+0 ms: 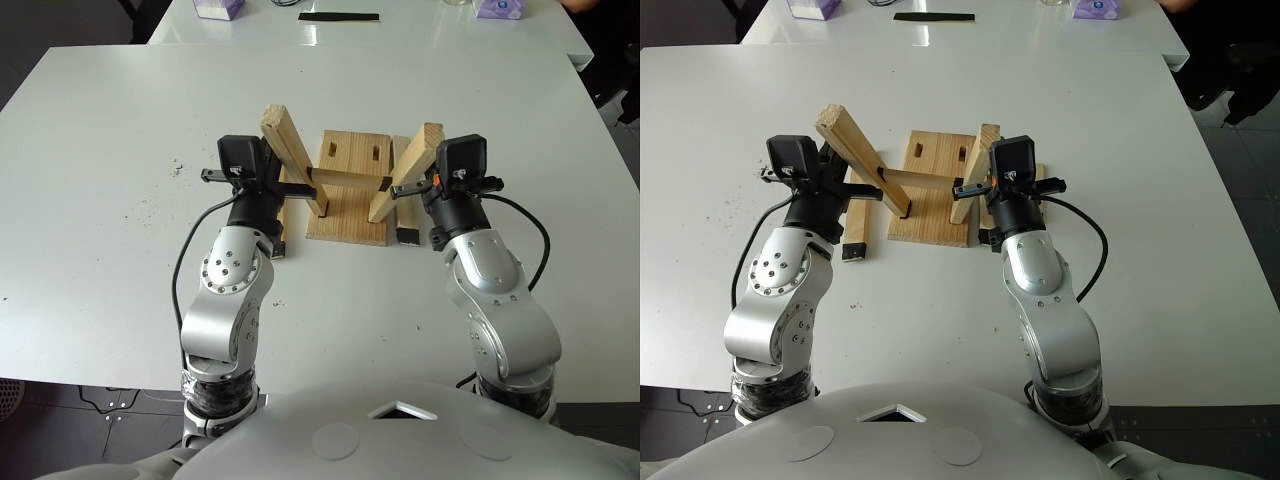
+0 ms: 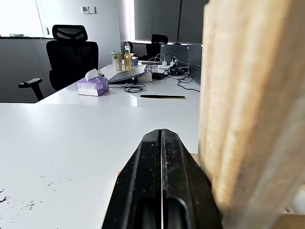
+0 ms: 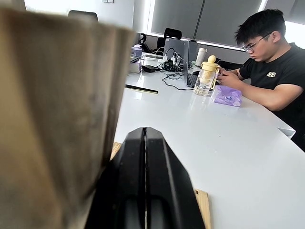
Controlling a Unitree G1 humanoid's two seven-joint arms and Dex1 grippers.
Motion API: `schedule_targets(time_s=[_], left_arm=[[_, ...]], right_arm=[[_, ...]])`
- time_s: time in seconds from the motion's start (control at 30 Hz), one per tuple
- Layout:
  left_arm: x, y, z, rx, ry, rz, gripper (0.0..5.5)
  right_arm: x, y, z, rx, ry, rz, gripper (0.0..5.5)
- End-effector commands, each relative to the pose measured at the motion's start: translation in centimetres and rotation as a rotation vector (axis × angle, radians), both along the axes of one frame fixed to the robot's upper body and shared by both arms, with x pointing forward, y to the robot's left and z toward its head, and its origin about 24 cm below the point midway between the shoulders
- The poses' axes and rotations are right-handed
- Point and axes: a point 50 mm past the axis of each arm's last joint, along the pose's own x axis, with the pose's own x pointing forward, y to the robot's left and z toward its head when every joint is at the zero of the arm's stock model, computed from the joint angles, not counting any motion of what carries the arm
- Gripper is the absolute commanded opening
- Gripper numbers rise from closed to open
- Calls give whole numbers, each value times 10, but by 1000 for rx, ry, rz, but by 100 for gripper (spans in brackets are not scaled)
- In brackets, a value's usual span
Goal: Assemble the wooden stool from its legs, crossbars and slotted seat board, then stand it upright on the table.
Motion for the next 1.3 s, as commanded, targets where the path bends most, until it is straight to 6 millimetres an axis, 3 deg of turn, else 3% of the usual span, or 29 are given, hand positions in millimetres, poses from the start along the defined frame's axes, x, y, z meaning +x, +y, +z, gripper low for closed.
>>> schedule_targets(time_s=[0.03,0.23,0.4,0.5,0.6,0.7,0.77,0.87,0.93,1.03,1.17,1.3], left_arm=[[-14,-51,10,-68,-18,-341,0],[-23,-38,9,-34,-8,-292,0],[-18,-28,7,13,-4,-251,0],[-16,-11,5,58,0,-221,0],[-22,14,7,90,13,-196,0],[-33,44,8,125,62,-276,0],[-28,70,20,124,36,-279,0],[-6,99,52,131,-62,-233,0],[14,97,88,-6,-195,-295,0],[35,61,122,-211,-250,-508,0],[37,28,124,-327,-171,-661,0],[33,19,112,-369,-70,-663,0]], right_arm=[[-11,52,-5,31,73,403,2],[-3,36,-4,23,47,378,2],[0,23,-1,2,18,376,2],[3,-3,0,-23,2,319,2],[8,-45,3,-10,1,249,2],[16,-79,15,109,24,328,2],[26,-93,36,181,-25,388,2],[43,-93,68,281,-111,496,2],[60,-80,91,353,-149,590,2],[71,-55,104,364,-127,719,2],[65,-36,98,333,-72,835,2],[57,-33,101,350,-87,865,2]])
